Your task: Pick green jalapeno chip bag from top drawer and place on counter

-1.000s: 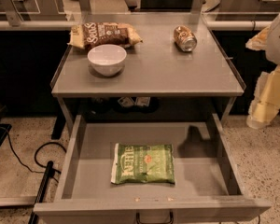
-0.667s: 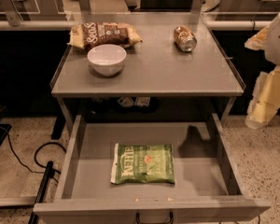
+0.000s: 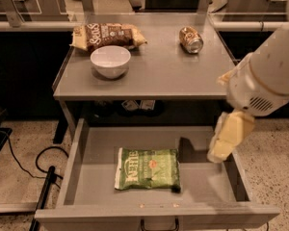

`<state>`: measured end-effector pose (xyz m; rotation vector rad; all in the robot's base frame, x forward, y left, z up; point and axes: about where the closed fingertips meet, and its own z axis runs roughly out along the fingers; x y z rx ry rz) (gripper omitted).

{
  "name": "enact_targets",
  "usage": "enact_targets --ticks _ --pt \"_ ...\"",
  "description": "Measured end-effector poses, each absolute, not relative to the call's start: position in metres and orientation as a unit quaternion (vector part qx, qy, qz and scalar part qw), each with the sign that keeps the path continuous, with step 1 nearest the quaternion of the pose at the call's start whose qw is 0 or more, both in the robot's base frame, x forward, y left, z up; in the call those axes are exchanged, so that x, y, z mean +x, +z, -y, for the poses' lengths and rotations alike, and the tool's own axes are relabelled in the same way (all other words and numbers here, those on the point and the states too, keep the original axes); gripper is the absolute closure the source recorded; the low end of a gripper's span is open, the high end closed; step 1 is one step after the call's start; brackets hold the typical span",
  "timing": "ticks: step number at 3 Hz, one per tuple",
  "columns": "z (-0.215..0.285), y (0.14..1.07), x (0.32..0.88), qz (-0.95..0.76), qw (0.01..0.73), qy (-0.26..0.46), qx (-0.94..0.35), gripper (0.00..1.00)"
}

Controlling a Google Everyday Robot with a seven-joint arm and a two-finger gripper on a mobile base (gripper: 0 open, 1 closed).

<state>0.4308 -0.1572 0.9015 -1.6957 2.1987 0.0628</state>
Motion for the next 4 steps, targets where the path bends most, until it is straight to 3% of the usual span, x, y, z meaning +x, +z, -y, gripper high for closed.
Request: enact_targets --ticks 1,2,4 --pt "0.119 0.853 0.426 -0.767 0.182 0.065 -0.612 0.00" --pt "0.119 0.853 0.426 -0.767 0.182 0.065 -0.612 0.00" --pt "0.067 0.786 0.432 -0.749 0.179 0.093 -0.632 0.00"
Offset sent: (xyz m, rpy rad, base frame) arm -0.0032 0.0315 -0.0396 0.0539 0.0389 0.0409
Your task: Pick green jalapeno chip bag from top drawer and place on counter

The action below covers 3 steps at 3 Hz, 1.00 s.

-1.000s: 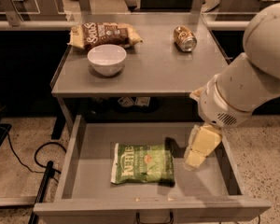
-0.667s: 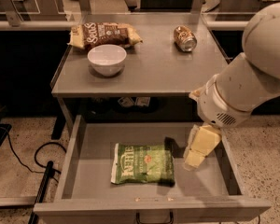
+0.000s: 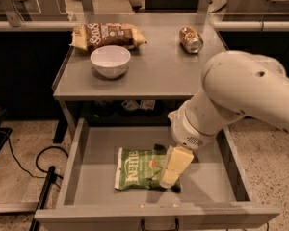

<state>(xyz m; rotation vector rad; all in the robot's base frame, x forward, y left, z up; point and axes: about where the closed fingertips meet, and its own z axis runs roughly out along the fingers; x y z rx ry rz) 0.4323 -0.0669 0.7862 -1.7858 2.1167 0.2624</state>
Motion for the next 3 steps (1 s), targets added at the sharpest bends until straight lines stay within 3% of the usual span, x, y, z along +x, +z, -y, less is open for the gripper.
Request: enact_targets --ticks 3 --pt "0.038 0.737 0.447 -0.733 0.193 0.129 -0.639 0.00"
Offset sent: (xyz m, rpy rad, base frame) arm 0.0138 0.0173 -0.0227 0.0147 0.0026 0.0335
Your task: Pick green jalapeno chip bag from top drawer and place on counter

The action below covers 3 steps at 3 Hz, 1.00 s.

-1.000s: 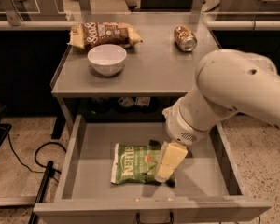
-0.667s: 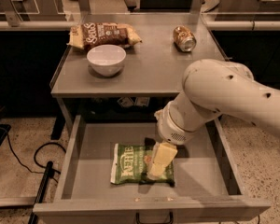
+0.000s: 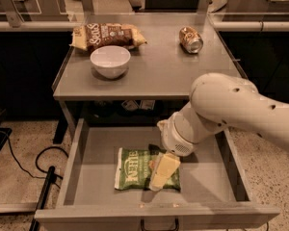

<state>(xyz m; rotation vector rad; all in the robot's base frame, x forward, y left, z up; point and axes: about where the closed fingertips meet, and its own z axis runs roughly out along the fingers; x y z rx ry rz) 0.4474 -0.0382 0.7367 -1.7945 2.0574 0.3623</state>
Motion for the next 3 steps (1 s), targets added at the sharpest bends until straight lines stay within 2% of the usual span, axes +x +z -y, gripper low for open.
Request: enact_targets --ticks 1,3 --pt "0.029 0.709 0.452 -0.727 0.219 0.163 -0.630 0.00" --pt "0.031 0.676 0.469 -0.712 0.252 0.184 -0.629 0.00"
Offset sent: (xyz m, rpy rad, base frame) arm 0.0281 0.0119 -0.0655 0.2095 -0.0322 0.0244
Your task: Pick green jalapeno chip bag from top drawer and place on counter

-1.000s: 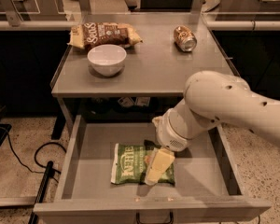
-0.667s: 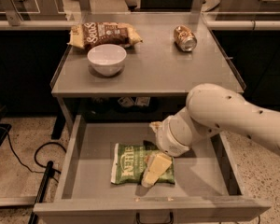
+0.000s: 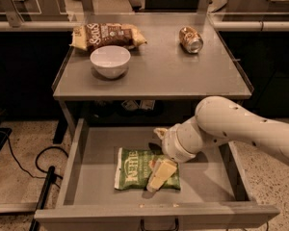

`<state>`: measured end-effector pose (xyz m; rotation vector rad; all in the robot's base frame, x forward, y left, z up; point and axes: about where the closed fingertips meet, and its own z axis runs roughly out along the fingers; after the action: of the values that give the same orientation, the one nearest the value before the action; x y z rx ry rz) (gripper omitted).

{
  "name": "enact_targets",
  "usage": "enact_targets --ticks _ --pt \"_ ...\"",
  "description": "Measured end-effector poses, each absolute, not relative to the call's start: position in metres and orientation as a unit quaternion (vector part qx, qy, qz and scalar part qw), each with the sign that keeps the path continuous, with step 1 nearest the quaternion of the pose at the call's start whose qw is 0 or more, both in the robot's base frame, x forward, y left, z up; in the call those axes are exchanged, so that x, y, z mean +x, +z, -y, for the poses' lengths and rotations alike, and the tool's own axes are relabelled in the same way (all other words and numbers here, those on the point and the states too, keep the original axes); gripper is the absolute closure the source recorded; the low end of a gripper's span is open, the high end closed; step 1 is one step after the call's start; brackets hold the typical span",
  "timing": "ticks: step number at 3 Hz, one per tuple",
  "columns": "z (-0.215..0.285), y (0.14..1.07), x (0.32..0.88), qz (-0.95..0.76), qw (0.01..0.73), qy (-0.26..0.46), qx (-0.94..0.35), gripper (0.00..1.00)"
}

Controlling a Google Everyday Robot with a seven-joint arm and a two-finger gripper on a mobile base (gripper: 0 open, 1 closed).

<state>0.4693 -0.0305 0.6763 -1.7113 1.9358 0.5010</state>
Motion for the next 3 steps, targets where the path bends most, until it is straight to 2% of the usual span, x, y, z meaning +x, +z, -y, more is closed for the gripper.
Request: enact_targets --ticks 3 --pt "0.038 0.633 0.480 -0.711 0.249 0.190 -0.629 0.00"
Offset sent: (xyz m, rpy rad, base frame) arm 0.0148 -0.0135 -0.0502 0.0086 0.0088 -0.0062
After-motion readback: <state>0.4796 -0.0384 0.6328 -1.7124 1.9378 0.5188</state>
